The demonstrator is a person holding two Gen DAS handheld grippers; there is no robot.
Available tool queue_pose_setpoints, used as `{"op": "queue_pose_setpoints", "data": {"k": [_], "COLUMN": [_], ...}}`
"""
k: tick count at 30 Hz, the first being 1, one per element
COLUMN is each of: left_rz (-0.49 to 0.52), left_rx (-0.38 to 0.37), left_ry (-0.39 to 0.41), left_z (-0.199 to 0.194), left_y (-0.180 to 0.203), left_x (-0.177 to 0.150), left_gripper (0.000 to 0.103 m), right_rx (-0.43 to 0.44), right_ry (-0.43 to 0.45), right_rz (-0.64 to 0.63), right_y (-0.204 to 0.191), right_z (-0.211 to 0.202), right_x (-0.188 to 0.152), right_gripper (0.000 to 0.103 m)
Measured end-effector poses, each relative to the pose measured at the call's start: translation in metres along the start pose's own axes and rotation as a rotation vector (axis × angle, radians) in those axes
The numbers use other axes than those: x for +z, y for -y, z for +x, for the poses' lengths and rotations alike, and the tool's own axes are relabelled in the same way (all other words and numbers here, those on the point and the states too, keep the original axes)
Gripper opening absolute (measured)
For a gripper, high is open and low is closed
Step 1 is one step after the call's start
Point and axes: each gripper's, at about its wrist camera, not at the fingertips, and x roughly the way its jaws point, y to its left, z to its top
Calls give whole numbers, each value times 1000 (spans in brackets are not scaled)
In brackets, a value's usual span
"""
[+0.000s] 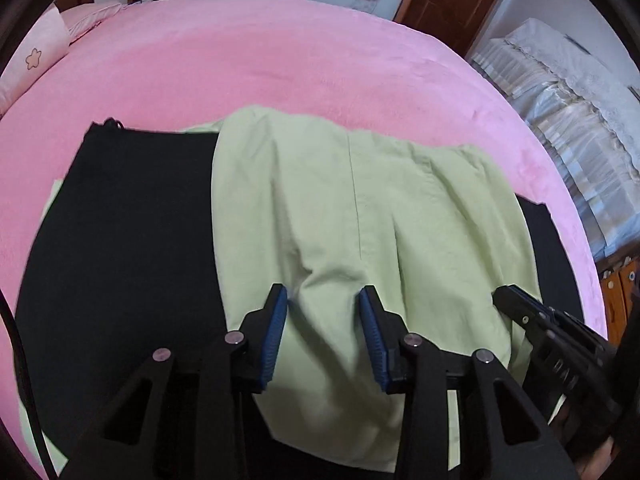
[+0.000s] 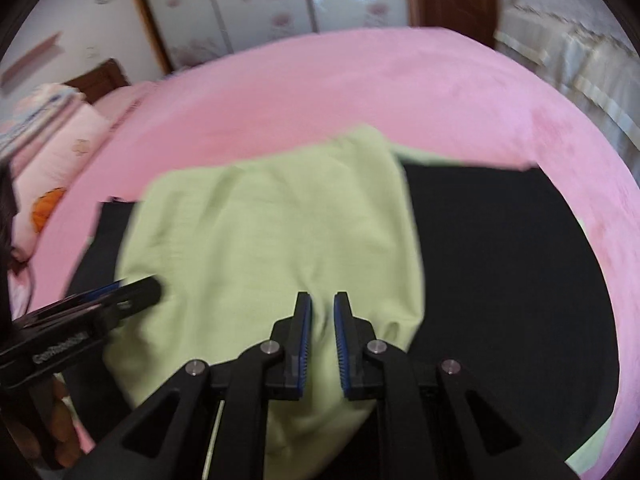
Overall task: Fold large clothes
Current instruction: 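Lay the green hood flat over the black jacket bundle with the right gripper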
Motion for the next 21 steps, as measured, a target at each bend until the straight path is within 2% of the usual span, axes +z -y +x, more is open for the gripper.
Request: {"op": "queue_pose_setpoints", "data": {"k": [3,10,12,14,18,21], "left_rz": [46,46,41,38,50,55], "left_rx": [6,32,37,46,66,77], "left_ry": [17,14,8,13,46,63], "left_z": [0,-6,-14,-25,-55,-81], "left_y": [1,8,14,16,24,29], "left_x": [-5,-5,-6,-8,-13,-19], "left_gripper": [36,38,47,63,66,75], "right_rx": [43,18,30,52,82,102], "right_ry": [4,-12,-18,-12,24,39], "right_rz": [22,23,39,60,72,74], "right_y": [14,3,2,1,-3,-7], "right_z": [1,-10,-16,-29,-61,-82], "right_x": [-8,-4,-4,-5,-12,-17], "right_gripper": [12,15,15,15,15,15]}}
